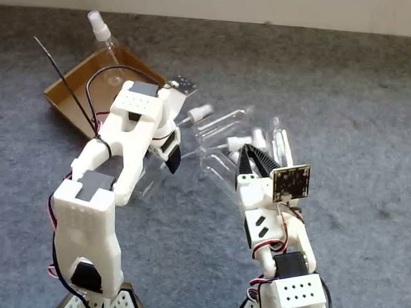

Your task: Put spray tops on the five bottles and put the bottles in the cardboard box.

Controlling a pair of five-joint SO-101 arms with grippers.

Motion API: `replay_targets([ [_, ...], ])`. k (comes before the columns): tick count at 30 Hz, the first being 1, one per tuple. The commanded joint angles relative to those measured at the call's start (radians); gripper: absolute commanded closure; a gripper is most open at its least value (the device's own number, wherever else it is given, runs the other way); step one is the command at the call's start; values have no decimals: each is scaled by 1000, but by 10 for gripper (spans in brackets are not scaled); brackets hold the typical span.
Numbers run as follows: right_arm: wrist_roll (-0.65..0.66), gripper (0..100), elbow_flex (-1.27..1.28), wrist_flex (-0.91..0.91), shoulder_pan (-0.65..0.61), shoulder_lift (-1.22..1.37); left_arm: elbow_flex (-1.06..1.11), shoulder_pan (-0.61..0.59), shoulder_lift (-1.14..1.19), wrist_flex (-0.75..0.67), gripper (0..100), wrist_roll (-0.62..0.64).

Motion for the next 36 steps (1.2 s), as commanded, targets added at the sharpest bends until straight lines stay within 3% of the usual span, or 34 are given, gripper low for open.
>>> replay_targets([
  [1,-2,991,173,8,2,-8,-22,-7,-8,17,811,8],
  [11,-2,991,173,8,2,-8,-1,-8,-8,17,804,-51],
  [16,-2,991,173,8,2,-8,-1,-10,-8,17,709,-54],
  [31,-2,991,173,7,4,-8,-1,-8,-8,23,880,-55],
  [36,-2,991,171,7,4,-8,-7,-7,-18,46,882,-55],
])
